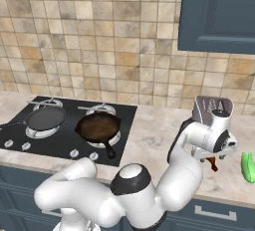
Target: Place both pans onto different burners. Then place the corn and the chicken drumstick on different pans.
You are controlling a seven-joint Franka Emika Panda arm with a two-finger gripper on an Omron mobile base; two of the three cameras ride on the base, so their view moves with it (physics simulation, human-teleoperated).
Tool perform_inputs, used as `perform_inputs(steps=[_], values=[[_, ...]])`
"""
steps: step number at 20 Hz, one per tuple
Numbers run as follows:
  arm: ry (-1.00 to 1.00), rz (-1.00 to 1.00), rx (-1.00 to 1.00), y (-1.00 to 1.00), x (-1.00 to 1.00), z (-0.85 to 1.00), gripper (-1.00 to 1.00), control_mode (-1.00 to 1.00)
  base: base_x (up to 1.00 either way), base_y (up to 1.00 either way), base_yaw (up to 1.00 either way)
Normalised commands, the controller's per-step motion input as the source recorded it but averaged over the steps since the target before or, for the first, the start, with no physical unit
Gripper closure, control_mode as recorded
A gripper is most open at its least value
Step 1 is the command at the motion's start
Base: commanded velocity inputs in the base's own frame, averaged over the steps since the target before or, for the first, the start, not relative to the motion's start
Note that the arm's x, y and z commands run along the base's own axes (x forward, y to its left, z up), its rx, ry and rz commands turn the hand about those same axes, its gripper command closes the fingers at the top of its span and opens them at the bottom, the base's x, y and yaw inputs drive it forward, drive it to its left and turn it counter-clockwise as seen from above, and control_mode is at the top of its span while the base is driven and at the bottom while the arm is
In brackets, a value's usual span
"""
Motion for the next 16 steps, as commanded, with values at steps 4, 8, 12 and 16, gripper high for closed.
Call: perform_inputs(steps=[4,8,12,16], values=[[0.0,0.05,0.0,-0.15,0.1,-0.23,-1.0,-1.0,0.0,0.0,0.0],[0.01,0.04,0.0,-0.1,0.08,-0.24,-1.0,-1.0,0.0,0.0,0.0],[0.02,0.04,0.0,-0.05,0.06,-0.25,1.0,-1.0,0.0,0.0,0.0],[0.01,0.03,0.0,-0.02,0.03,-0.1,1.0,-1.0,0.0,0.0,0.0]])
